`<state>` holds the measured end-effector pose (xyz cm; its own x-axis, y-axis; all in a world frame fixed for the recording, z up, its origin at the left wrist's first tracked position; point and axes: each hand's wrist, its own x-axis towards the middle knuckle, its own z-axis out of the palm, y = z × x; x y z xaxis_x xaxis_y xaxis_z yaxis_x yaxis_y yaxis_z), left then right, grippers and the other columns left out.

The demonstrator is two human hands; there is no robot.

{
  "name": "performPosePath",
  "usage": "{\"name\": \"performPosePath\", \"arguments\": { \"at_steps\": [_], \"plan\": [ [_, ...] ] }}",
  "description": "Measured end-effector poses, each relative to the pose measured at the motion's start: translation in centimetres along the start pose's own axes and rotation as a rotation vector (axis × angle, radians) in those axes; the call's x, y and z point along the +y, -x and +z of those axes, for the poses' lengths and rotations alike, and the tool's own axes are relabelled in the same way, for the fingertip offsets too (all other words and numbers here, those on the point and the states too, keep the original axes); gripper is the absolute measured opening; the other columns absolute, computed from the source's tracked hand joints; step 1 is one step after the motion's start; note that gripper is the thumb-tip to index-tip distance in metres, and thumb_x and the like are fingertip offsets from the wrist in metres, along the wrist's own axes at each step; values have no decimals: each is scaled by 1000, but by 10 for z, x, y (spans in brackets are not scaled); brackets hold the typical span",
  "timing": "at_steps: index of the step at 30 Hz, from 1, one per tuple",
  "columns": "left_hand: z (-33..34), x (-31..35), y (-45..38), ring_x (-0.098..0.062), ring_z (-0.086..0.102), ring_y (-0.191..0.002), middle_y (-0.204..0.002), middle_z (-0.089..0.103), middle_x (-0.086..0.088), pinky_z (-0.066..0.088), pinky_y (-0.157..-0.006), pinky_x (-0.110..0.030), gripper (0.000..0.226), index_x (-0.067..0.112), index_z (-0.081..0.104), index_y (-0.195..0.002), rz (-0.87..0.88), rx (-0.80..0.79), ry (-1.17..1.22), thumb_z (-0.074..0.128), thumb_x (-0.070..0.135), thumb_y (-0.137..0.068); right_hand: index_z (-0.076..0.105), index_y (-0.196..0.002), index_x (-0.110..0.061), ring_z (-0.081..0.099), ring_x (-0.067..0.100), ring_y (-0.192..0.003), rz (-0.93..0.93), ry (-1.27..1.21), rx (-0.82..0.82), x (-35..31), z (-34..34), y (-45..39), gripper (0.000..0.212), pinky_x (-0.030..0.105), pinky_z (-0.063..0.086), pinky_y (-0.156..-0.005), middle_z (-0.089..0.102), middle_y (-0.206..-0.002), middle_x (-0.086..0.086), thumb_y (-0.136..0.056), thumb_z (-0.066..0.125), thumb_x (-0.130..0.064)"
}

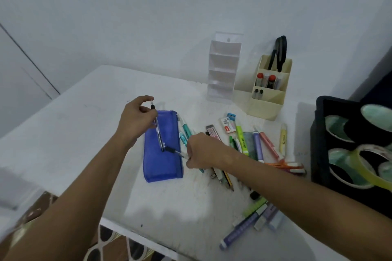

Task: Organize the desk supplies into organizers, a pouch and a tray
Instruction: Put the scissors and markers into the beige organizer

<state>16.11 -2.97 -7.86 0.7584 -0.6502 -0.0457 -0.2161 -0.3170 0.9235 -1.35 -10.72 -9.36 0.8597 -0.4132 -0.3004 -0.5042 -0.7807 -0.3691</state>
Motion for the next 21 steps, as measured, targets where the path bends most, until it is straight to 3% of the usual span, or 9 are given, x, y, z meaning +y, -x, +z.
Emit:
{"name": "performPosePath", "arguments": {
  "at_steps": [2,5,7,10,13,16,19,21],
  "plan": [
    [-1,6,1,-23,65,-70,-83,65,-12,60,-68,-35,38,18,62,-118,35,16,34,56,4,-83,66,-98,-5,65,22,-75,52,-97,30,6,-9,0,24,32,56,-67,66,-85,8,-81,64,-23],
    [2,19,1,-23,66,-70,-87,65,-12,60,-67,-36,37,19,60,-119,95,16,65,58,5,-85,69,-106,-8,65,20,-88,90,-169,94,19,-31,5,27,31,56,-77,68,-104,8,-88,57,-25],
    [9,29,0,-23,66,-74,-94,64,-12,59,-68,-37,39,19,53,-125,113,11,84,56,7,-88,66,-113,-11,67,20,-86,121,-229,140,30,-47,15,30,27,55,-70,68,-108,6,-93,52,-28],
    [29,47,5,-25,71,-75,-104,60,-11,57,-71,-44,34,19,50,-127,150,-21,131,49,11,-95,57,-125,-19,68,16,-66,195,-430,194,47,-67,39,33,25,53,-51,67,-95,3,-97,47,-33],
    [53,73,11,-21,64,-55,-101,59,0,56,-54,-36,32,26,55,-128,245,-129,143,46,17,-99,58,-124,-22,62,14,-67,220,-496,298,65,-90,68,32,24,52,-50,63,-88,-3,-97,50,-36],
    [78,107,12,-9,51,-45,-94,68,7,42,-46,-24,22,26,62,-115,417,-237,-70,56,28,-94,65,-113,-23,57,10,-59,261,-516,479,85,-116,101,25,20,49,-49,63,-80,-4,-93,57,-36],
    [105,145,8,-8,59,-67,-87,69,5,40,-56,-20,13,21,66,-95,491,-297,-350,63,26,-84,69,-98,-21,60,11,-60,323,-523,715,110,-138,131,22,17,47,-46,66,-81,-2,-85,68,-38],
    [123,170,7,-9,60,-75,-93,68,4,43,-60,-20,21,21,68,-100,507,-402,-517,62,24,-80,69,-95,-20,61,11,-61,353,-523,840,124,-147,142,21,12,45,-43,66,-83,-1,-81,73,-35]
  ]
}}
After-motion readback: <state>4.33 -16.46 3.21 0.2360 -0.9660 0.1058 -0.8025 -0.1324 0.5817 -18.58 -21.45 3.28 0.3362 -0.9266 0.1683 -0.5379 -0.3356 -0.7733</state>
